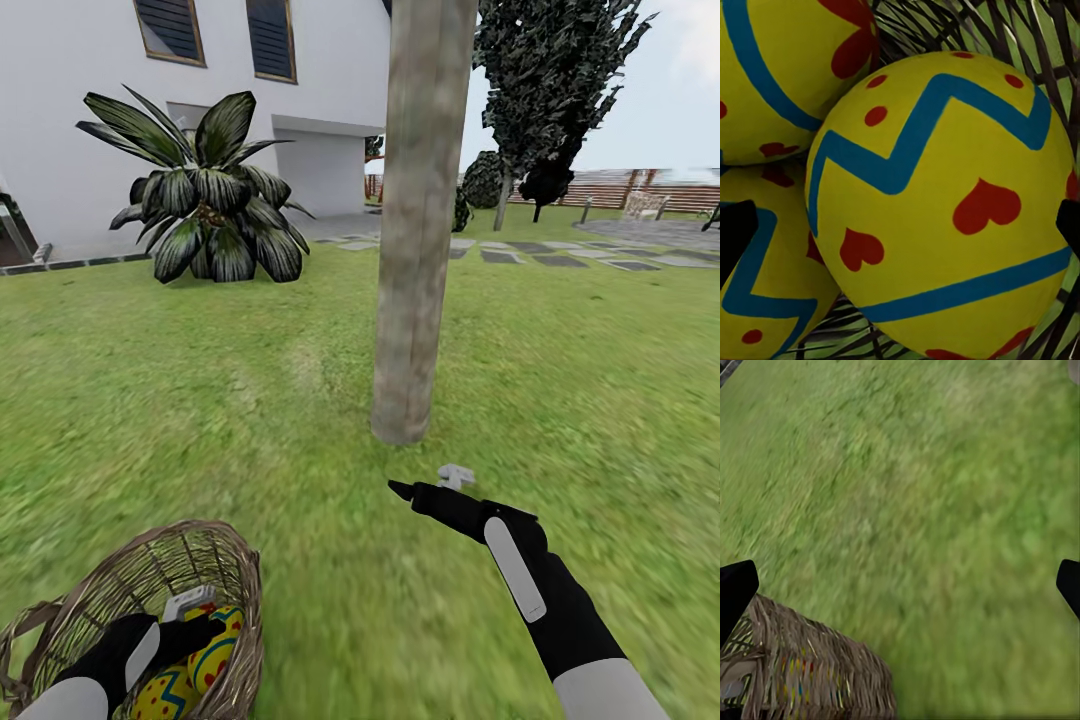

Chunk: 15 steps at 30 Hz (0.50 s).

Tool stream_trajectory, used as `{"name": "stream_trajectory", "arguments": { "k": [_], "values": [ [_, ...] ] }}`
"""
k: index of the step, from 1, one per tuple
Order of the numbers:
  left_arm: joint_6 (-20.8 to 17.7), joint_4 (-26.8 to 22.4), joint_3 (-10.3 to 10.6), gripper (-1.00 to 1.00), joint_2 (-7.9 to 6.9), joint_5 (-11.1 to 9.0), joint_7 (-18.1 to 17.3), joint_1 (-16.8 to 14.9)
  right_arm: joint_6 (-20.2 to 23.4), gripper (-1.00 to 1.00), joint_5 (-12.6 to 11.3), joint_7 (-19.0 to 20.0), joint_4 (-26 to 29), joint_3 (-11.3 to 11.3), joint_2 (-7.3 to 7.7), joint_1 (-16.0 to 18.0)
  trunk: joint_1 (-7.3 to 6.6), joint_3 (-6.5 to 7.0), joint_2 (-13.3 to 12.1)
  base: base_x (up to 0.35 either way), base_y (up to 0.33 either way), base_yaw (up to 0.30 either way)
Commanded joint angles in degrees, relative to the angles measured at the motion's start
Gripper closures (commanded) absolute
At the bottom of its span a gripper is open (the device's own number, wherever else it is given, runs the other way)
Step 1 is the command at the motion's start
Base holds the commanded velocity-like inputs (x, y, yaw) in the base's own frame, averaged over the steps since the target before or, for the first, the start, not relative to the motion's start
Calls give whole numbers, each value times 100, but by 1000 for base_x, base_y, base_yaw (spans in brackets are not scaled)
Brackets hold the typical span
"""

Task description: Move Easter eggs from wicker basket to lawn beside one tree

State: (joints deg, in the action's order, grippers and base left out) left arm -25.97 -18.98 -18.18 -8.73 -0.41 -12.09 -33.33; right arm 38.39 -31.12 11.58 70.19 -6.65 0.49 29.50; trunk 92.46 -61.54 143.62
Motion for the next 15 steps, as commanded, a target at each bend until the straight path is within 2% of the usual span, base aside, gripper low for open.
{"name": "stream_trajectory", "arguments": {
  "k": [1, 13, 15],
  "values": [
    [-39, -9, -36, -100, 3, -3, -27, -3, 20, -100, 3, 11, 4, -3, 3, 3, -1, -5, 2, 0, 0, 0],
    [-31, -9, -36, -100, 3, -3, -345, 1, 20, -100, 3, 10, 4, -11, 4, 3, -1, -5, 2, 0, 0, 0],
    [-31, -9, -36, -100, 3, -3, -376, 0, 20, -100, 5, 11, 4, -12, 3, 3, 4, -49, 5, 0, 0, 0]
  ]
}}
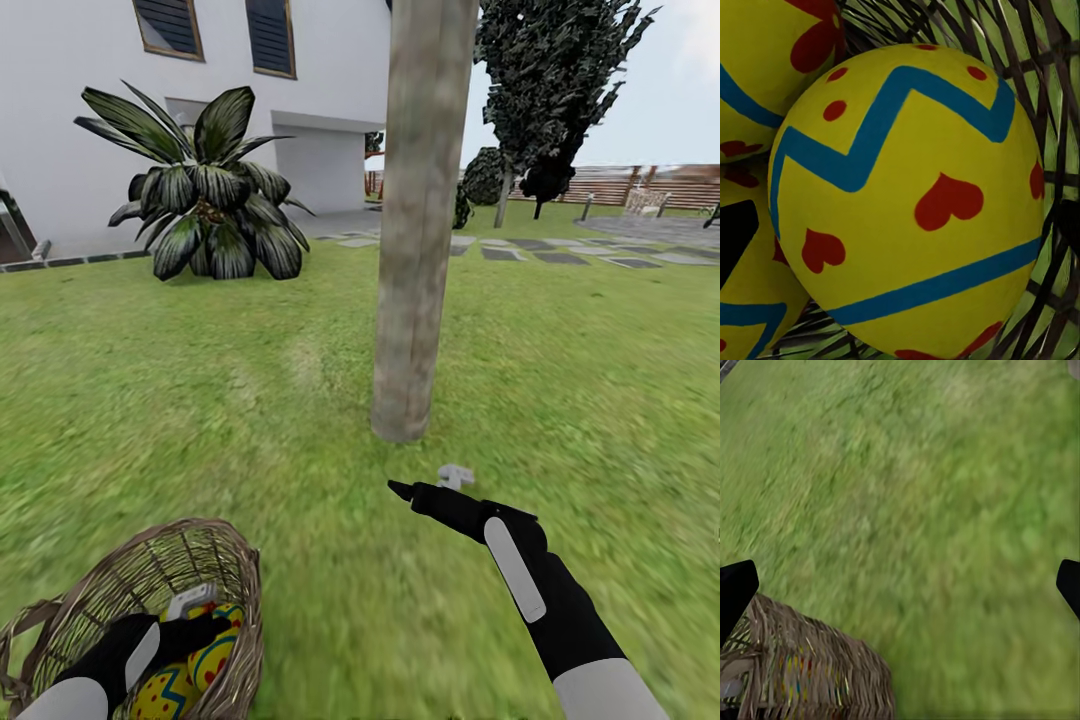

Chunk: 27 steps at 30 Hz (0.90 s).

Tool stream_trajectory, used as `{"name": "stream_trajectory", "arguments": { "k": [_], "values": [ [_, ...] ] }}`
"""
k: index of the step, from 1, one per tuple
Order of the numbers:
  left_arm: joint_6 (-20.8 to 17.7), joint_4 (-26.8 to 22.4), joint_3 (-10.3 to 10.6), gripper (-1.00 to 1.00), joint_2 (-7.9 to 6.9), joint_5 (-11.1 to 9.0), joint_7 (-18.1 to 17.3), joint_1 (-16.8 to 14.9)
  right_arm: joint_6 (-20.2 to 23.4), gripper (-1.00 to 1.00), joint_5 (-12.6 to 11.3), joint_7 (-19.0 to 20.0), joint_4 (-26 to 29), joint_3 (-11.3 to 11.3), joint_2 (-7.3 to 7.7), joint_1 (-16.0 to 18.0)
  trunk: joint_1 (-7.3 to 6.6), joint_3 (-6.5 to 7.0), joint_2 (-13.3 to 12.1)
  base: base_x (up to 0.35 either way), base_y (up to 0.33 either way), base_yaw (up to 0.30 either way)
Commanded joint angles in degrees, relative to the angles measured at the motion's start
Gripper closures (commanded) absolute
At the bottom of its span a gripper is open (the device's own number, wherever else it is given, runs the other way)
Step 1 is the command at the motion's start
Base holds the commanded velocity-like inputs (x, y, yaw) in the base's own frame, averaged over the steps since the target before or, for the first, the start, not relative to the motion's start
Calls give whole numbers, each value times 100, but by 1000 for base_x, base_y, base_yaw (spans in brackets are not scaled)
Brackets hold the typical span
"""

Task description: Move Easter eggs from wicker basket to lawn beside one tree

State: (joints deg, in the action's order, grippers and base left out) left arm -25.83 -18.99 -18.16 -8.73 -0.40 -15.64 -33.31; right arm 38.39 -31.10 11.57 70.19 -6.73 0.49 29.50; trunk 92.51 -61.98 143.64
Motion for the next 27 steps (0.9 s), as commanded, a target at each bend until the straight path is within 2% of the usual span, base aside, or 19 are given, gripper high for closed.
{"name": "stream_trajectory", "arguments": {
  "k": [1, 11, 15, 25, 27],
  "values": [
    [-43, -8, -38, -100, 3, -4, -27, -2, 20, -100, 3, 11, 4, -3, 3, 3, 1, -28, 4, 0, 0, 0],
    [35, -12, -35, -100, 5, 6, -44, 0, 20, -100, 4, 12, 4, -4, 3, 3, 1, -28, 4, 0, 0, 0],
    [76, -22, -33, -100, 4, 7, -44, 0, 20, -100, 4, 12, 4, -4, 3, 3, 11, -117, 9, 0, 0, 0],
    [243, -33, -30, -100, 11, 13, -44, 0, 20, -100, 5, 12, 4, -4, 3, 3, 11, -117, 9, 0, 0, 0],
    [287, -34, -30, -100, 11, 17, -43, 0, 20, -100, 5, 12, 4, -4, 3, 3, 17, -161, 12, 0, 0, 0]
  ]
}}
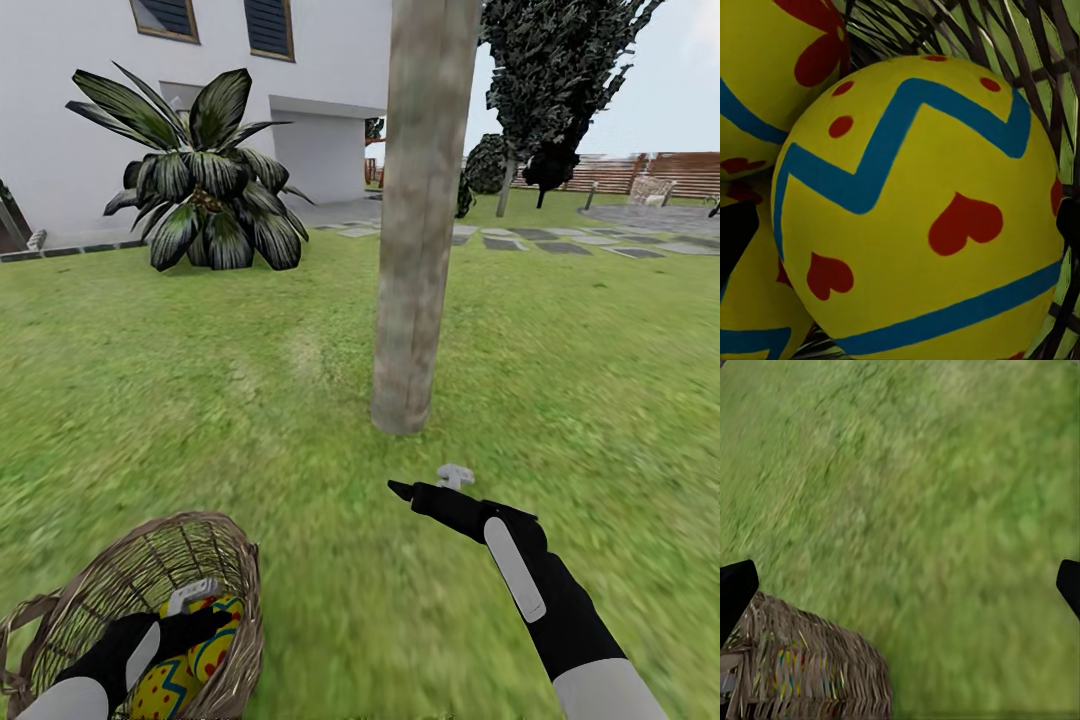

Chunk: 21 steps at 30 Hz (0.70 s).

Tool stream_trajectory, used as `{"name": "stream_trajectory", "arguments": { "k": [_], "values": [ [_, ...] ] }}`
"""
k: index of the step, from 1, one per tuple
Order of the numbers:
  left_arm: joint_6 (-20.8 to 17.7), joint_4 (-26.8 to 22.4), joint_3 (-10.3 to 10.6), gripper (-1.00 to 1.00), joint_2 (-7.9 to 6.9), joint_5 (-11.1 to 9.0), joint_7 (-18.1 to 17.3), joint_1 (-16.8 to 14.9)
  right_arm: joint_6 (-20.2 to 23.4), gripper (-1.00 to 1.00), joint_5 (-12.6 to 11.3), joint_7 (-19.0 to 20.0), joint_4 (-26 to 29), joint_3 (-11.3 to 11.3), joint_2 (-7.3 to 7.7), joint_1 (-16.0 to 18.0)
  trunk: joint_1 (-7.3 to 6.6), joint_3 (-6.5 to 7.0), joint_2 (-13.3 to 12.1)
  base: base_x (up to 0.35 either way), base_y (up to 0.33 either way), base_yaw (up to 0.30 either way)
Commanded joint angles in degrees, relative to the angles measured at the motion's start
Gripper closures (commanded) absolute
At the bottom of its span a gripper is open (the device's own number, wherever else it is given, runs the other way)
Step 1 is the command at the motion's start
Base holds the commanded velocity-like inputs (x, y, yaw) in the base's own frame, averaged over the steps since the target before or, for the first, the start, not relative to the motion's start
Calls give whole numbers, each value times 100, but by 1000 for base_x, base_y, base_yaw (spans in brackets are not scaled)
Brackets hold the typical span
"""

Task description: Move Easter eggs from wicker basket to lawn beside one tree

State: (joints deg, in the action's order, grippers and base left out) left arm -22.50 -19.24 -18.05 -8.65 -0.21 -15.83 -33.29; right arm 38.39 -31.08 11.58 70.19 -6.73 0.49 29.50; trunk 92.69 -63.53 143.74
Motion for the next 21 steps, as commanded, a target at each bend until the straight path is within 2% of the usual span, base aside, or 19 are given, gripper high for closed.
{"name": "stream_trajectory", "arguments": {
  "k": [1, 3, 10, 12, 21],
  "values": [
    [-29, -7, -41, -100, 3, -3, -24, -2, 20, -100, 2, 11, 4, -7, 3, 5, 1, -28, 4, 0, 0, 0],
    [-19, -5, -41, -100, 3, -2, -24, -2, 20, -100, 1, 11, 4, -9, 3, 4, 6, -72, 6, 0, 0, 0],
    [-2, 9, -49, -100, 4, -2, -25, -2, 20, -100, -2, 11, 4, -9, 2, 3, 6, -72, 6, 0, 0, 0],
    [-1, 13, -49, -100, 4, 1, -25, -2, 20, -100, -1, 11, 4, -8, 1, 3, 11, -116, 9, 0, 0, 0],
    [-9, 14, -49, -100, 4, 4, -25, -2, 20, -100, 2, 11, 4, -12, -2, 3, 17, -161, 12, 0, 0, 0]
  ]
}}
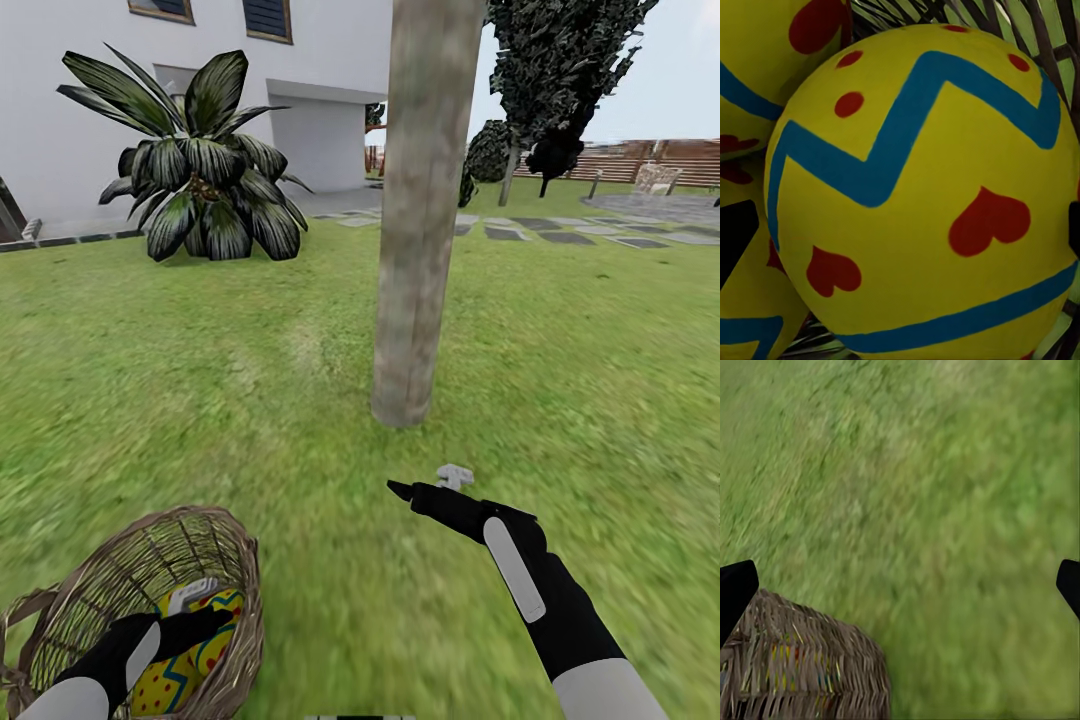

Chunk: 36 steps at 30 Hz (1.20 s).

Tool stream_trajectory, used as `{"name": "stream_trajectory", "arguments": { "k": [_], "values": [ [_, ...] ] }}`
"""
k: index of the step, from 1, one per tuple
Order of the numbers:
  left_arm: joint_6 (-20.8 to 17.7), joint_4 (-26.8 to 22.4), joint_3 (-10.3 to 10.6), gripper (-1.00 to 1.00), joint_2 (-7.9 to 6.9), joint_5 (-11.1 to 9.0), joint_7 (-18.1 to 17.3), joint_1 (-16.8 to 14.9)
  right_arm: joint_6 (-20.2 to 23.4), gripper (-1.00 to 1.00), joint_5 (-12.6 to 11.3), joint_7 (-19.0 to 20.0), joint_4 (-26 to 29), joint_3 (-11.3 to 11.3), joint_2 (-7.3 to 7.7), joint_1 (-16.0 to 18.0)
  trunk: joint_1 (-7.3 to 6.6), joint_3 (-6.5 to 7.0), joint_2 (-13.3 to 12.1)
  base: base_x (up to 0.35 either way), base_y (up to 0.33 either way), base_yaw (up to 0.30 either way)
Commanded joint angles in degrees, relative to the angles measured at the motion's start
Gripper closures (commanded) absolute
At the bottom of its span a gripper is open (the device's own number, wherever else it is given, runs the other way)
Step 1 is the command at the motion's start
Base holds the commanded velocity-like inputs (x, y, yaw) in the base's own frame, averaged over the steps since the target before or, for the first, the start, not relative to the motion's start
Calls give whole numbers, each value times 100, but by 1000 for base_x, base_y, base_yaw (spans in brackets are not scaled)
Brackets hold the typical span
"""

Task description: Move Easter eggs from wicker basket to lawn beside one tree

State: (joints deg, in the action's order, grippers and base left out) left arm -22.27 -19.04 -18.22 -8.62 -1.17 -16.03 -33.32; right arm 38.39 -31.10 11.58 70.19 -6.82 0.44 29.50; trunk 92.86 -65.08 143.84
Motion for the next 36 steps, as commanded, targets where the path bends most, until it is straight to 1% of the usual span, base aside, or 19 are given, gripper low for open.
{"name": "stream_trajectory", "arguments": {
  "k": [1, 9, 11, 36],
  "values": [
    [-31, -5, -32, -100, 1, 99, -5, 1, 19, -100, 3, 11, 4, -3, 3, 3, 0, -6, 1, 0, 0, 0],
    [-31, -12, -24, -100, 1, 99, -17, 1, 19, -100, 3, 11, 4, -3, 0, 3, 0, -6, 1, 0, 0, 0],
    [-31, -12, -24, -100, 1, 99, -21, 1, 19, -100, 2, 11, 4, -3, 0, 3, 5, -50, 4, 0, 0, 0],
    [-39, -4, -23, -100, 11, 101, -19, 0, 21, -100, 6, 10, 4, -3, 0, 3, 5, -50, 4, 0, 0, 0]
  ]
}}
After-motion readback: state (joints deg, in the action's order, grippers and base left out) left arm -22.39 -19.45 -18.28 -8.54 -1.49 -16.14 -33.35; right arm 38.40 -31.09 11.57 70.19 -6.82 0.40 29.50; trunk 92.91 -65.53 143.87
